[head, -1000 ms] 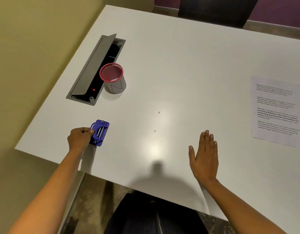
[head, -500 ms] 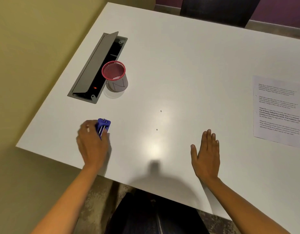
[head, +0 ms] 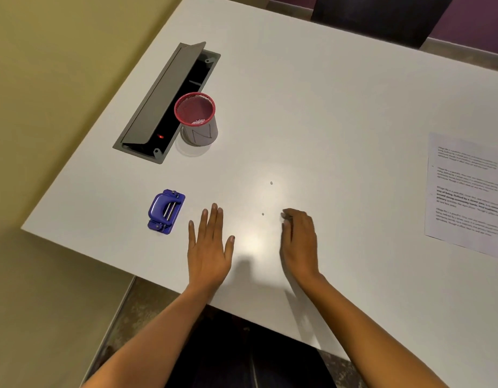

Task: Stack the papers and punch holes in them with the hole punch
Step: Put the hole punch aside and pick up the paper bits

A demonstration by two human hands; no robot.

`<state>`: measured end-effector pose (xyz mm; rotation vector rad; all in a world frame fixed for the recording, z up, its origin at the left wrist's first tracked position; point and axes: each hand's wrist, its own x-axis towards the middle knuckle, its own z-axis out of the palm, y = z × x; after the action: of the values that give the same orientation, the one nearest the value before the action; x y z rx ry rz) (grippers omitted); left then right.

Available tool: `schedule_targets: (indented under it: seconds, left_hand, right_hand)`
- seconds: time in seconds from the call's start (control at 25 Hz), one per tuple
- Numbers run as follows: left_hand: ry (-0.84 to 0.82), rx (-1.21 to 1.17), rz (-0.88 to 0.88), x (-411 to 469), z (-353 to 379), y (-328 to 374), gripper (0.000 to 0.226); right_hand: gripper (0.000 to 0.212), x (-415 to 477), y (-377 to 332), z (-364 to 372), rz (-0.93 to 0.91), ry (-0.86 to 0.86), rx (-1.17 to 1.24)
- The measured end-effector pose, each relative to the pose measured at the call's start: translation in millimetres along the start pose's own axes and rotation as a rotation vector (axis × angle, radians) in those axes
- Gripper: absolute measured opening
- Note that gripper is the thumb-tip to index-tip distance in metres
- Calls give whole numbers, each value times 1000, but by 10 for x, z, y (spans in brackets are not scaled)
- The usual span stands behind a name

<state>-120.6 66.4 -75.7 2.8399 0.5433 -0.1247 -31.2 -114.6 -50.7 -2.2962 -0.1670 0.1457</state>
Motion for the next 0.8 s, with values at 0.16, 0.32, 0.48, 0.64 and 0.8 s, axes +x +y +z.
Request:
schedule_targets:
  seconds: [0.16, 0.32, 0.48, 0.64, 0.8]
  left_hand:
    - [8, -15, -8, 8, -6, 9, 64]
    - [23, -16, -1, 14, -13, 8, 62]
    - [35, -18, 1, 21, -14, 10, 62]
    - [40, -14, 6, 18, -18, 9, 64]
    - [42, -15, 8, 22, -21, 18, 64]
  right_hand:
    - [16, 219, -210, 179, -112, -77, -81]
    - [21, 422, -281, 192, -188, -176, -212]
    - [17, 491, -264, 127, -331, -259, -358]
    - [19, 546, -241, 150, -377, -263, -377]
    - [17, 565, -233, 169, -383, -268, -371]
